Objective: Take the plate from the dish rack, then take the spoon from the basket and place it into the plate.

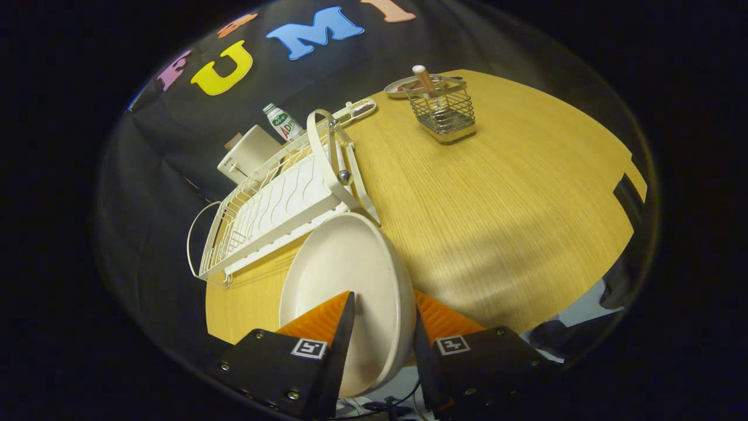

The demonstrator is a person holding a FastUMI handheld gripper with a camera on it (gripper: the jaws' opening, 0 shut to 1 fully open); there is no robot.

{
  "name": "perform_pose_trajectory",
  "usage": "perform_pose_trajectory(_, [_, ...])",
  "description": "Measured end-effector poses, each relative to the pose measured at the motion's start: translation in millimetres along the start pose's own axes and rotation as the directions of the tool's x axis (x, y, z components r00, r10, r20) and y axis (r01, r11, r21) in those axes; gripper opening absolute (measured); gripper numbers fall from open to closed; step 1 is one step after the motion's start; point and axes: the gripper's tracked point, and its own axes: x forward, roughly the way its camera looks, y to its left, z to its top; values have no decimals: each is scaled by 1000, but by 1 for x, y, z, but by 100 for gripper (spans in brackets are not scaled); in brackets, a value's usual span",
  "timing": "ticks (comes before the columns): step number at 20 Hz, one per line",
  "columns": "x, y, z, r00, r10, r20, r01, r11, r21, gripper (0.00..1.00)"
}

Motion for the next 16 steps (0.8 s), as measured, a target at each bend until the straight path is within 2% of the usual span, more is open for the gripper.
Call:
perform_pose_trajectory(5, [-7, -7, 24, 998, -28, 62, 28, 1000, -11, 58])
perform_pose_trajectory(9, [-21, -6, 72, 982, -49, 182, 59, 997, -51, 58])
perform_pose_trajectory(14, [-44, -28, 161, 904, -178, 389, 239, 964, -116, 57])
perform_pose_trajectory(16, [-46, -32, 188, 881, -193, 431, 272, 954, -128, 57])
